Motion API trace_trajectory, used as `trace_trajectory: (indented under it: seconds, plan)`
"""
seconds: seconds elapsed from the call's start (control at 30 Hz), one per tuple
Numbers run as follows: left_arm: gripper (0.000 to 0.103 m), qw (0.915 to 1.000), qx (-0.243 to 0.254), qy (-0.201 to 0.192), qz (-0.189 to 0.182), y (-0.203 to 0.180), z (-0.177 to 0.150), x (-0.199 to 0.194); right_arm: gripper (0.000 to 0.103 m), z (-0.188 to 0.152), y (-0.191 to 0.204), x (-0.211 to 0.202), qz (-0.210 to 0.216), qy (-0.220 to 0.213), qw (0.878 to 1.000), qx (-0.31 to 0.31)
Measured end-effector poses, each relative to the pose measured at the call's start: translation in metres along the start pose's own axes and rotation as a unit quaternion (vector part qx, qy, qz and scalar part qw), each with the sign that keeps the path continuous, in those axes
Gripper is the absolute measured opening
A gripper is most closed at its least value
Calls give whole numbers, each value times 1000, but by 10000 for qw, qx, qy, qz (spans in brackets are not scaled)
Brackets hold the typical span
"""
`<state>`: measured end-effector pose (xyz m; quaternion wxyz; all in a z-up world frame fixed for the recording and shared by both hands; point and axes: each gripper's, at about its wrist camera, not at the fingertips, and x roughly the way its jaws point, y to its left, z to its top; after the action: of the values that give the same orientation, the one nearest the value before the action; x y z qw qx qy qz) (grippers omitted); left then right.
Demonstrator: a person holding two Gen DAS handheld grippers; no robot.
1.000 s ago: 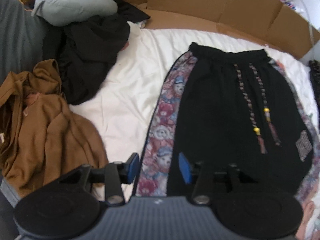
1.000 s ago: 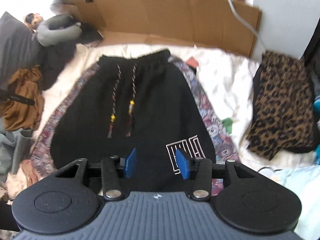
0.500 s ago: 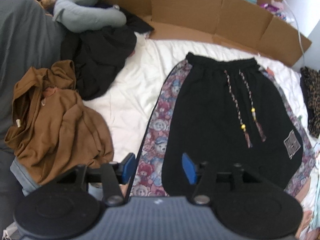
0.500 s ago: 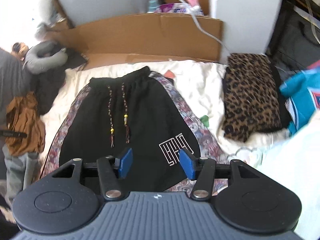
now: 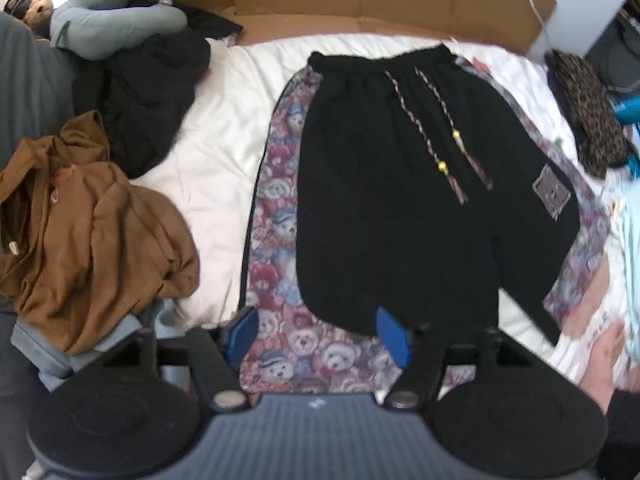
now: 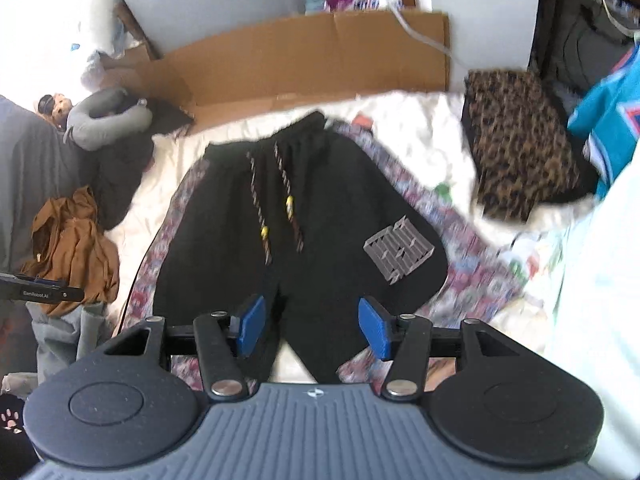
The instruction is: Fold clothes
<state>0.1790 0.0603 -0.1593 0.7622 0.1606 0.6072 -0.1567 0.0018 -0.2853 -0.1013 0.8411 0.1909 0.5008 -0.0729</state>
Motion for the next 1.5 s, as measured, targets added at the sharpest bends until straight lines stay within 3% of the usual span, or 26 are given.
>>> trace_trajectory:
  seconds: [0.13, 0.33, 0.47, 0.77, 0.97, 1.13, 1.33, 1.5]
  plan:
    - [68, 9996, -61, 264, 56, 9, -3, 16, 59, -20, 10, 10, -180, 182, 9997, -29]
    - [68, 9992, 24, 410, 24, 15, -14, 41, 63, -46, 8, 27, -90, 519, 9984, 223]
    - [68, 9986, -18, 481, 200, 17, -19, 57, 102, -66, 5, 38, 80, 601, 9975, 370]
    - [67, 9958, -353, 748, 403, 29, -28, 105, 103, -70, 24, 48, 42, 255, 9991, -324]
    - [66, 9938, -749, 732, 370, 39, -35, 134, 103, -78, 35, 50, 284, 25, 9996, 56]
    - [65, 9934, -777, 778, 319, 43, -44, 155, 103, -88, 38, 64, 388, 128, 9989, 214]
    - [51, 9897, -1245, 694, 159, 69, -52, 172, 103, -93, 30, 75, 138, 215, 9992, 301]
    - [49, 9858, -1557, 627, 83, 91, -56, 183, 103, -101, 27, 82, 111, 350, 9987, 351]
